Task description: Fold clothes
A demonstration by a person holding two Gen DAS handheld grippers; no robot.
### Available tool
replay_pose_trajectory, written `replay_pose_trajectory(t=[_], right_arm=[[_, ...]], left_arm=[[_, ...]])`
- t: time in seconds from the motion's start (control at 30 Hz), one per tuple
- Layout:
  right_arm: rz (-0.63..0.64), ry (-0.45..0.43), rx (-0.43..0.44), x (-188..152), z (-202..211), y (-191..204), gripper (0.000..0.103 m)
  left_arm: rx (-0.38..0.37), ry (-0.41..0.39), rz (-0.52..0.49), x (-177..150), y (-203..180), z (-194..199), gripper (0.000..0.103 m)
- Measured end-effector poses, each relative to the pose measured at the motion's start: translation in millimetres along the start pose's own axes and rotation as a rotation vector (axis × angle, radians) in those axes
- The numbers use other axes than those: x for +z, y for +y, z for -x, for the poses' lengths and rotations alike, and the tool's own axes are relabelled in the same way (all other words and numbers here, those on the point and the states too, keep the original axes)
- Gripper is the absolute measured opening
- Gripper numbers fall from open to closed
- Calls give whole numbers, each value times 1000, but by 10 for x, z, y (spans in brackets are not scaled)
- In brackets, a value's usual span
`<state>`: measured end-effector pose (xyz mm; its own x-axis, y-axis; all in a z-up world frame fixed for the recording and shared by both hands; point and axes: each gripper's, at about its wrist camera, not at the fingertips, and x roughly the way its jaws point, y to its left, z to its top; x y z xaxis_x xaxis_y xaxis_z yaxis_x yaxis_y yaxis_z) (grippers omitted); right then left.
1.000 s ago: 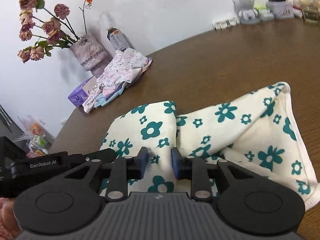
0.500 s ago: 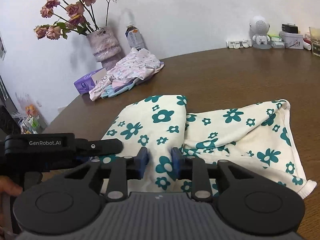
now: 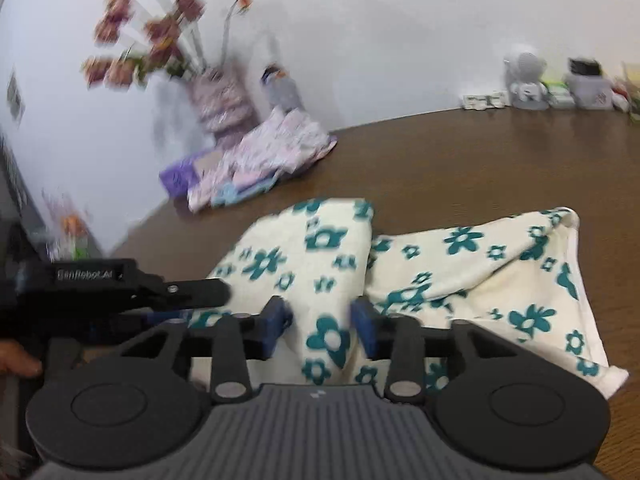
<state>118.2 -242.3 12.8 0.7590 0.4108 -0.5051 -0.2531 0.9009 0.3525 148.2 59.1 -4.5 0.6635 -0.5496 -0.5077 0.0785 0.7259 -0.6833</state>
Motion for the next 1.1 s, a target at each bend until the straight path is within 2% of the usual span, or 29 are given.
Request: replay_pose_trajectory(t=[0.03,0.07,0.1,0.13,0.23,0.27,0.3,0.33,0.4,0.43,0.5,0.57,0.6,0.63,0.7,0.77,0.83,0.9,0.93,0.97,1.0,1.03,1.07,1.1], right_arm=[[-17,-7,-1,24,-6,-29,46],[-15,-3,-2,25,-40,-22,46],[-11,2,-4,23,-76,-11,44],[-7,7,-6,22,-113,0,32],[25,16,-17,12,-185,54,28],[51,13,-25,6,-180,87,28],[49,10,-25,14,-161,83,33],[43,6,-24,24,-140,76,40],[32,-6,-19,25,-113,56,40],[35,-7,-18,19,-118,56,29],[54,5,-28,-9,-187,88,26],[61,-2,-30,-3,-159,107,30],[56,-8,-35,1,-115,106,39],[47,-14,-42,-2,-64,102,47],[47,-12,-40,-32,43,103,48],[55,-1,-35,-75,33,127,47],[64,10,-29,-119,18,151,24],[73,21,-24,-162,2,176,24],[70,17,-20,-169,23,177,27],[70,12,-22,-177,57,171,31],[69,6,-31,-190,102,169,44],[67,-1,-40,-203,148,168,49],[73,-5,-35,-222,181,170,48],[73,5,-26,-233,156,173,33]], left_arm=[[7,-2,1,15,11,-20,52],[14,-5,1,30,21,-39,47],[10,1,-3,34,29,-63,39],[-2,14,-11,27,30,-87,21],[-8,13,-22,22,25,-76,22],[-7,13,-15,26,23,-64,31],[-3,14,-7,31,16,-50,39],[-6,15,-12,28,8,-46,53],[-19,16,-39,10,-11,-48,34],[-21,23,-46,2,-18,-67,25],[-15,18,-46,-1,-27,-68,28],[-8,2,-54,-14,-48,5,55],[-4,-7,-58,-22,-60,49,56],[-6,-9,-79,-39,-86,95,54],[-6,8,-108,-91,-126,148,54],[-2,34,-115,-141,-136,133,31],[-3,28,-115,-168,-132,110,30],[-5,19,-112,-187,-120,144,32],[-1,14,-107,-198,-111,176,42],[2,9,-103,-209,-103,209,55],[1,5,-106,-223,-99,233,56],[-4,1,-114,-239,-98,252,52],[-8,8,-121,-245,-98,243,36],[-14,24,-123,-247,-97,210,29]])
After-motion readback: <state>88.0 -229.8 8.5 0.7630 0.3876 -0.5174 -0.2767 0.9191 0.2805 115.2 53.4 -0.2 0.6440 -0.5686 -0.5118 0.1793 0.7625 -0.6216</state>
